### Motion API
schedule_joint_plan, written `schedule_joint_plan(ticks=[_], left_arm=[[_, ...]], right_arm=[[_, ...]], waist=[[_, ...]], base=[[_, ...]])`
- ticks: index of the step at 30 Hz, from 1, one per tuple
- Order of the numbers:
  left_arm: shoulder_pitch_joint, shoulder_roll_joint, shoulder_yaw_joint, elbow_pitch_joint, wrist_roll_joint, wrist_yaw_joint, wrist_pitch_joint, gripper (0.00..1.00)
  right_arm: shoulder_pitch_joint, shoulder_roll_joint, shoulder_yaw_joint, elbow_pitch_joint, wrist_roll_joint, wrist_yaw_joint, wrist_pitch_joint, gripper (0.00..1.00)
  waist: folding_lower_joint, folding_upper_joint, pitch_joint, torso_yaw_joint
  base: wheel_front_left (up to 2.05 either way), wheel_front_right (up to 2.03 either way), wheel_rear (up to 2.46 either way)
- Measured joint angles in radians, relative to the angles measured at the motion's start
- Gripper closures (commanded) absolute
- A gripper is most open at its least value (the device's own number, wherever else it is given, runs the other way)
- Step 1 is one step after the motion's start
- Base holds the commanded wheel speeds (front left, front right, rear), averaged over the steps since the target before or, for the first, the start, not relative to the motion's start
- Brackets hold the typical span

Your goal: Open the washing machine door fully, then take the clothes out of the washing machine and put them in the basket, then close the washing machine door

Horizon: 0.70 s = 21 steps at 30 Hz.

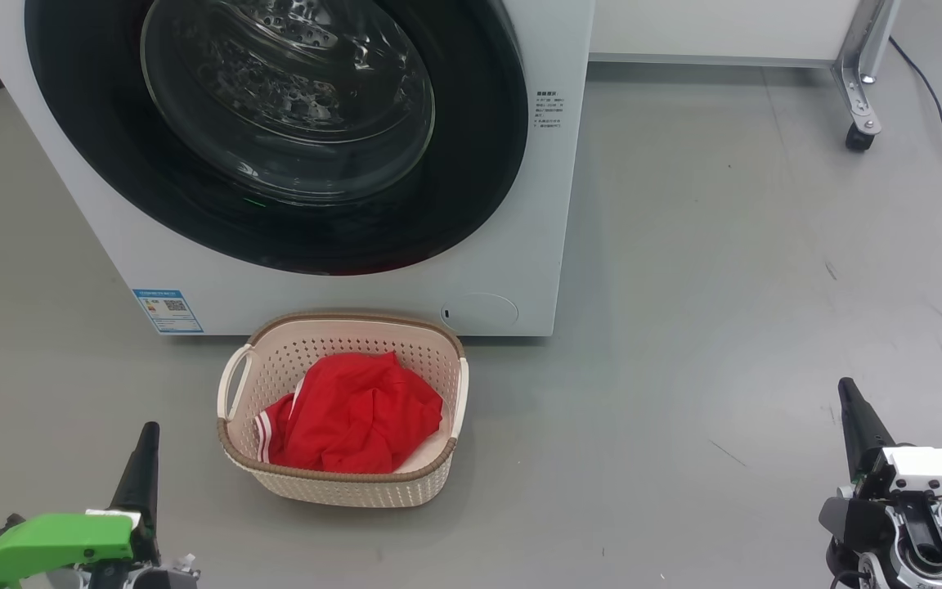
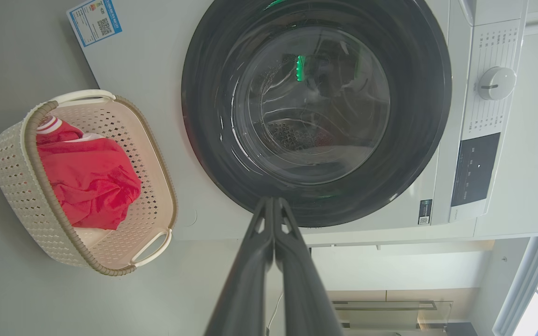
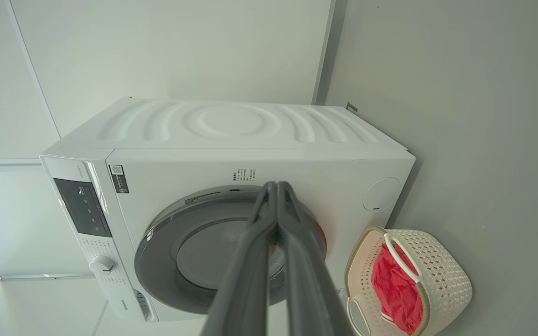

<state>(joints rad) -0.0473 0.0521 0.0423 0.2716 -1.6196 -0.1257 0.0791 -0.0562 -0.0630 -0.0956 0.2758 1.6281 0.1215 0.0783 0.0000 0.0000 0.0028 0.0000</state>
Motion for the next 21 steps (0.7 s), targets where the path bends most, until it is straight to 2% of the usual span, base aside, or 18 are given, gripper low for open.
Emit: schedule_joint_plan(ticks=[21], left_arm=[[-0.005, 0.000, 0.002, 0.000, 0.000, 0.000, 0.000, 1.00]], right_arm=[[-0.001, 0.000, -0.001, 0.000, 0.000, 0.000, 0.000, 1.00]], waist=[[0.0000, 0.0000, 0.000, 0.000]], base=[[0.00, 0.00, 0.00]])
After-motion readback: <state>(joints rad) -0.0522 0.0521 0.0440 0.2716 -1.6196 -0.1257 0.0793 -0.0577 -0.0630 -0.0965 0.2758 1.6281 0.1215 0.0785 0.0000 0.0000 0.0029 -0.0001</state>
